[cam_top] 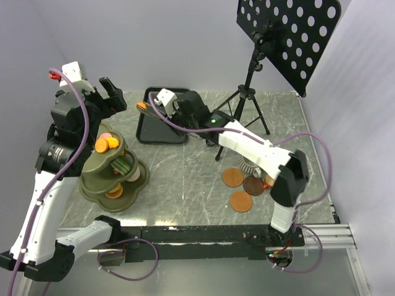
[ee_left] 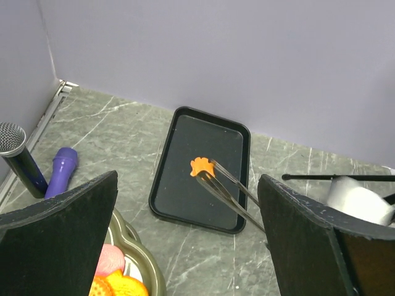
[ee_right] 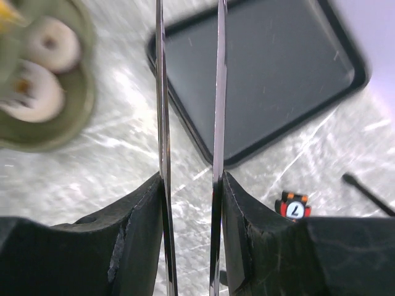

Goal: Serve the afternoon tea

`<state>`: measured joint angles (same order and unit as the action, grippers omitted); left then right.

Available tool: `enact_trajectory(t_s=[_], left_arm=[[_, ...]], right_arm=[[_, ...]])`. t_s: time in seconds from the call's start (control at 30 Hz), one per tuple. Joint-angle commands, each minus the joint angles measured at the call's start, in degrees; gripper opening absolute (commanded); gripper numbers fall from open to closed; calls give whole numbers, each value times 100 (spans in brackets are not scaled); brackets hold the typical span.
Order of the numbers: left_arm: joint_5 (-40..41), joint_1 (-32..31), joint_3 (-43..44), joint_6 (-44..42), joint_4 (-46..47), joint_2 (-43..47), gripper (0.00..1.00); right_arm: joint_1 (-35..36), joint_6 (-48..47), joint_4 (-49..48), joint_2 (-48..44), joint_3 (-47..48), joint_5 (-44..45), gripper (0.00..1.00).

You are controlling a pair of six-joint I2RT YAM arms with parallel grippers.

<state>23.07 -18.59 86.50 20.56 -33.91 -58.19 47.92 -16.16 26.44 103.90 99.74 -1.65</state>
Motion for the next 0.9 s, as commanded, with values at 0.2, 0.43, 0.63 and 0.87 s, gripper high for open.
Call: enact_trajectory(t_s=[0.2, 0.43, 0.63, 0.87], left_arm=[[461, -22, 236, 45, 543, 133, 100], [541, -22, 315, 80, 535, 142, 100], [435, -31, 262, 265, 456, 177, 100], [514, -31, 245, 124, 447, 177, 100]], right_arm=[[937, -343, -332, -1732, -438, -353, 26], [1755, -1028, -385, -1751, -509, -520, 26], [1800, -1213, -420, -1198, -123, -731, 25], [1835, -1065, -376, -748, 300, -547, 26]])
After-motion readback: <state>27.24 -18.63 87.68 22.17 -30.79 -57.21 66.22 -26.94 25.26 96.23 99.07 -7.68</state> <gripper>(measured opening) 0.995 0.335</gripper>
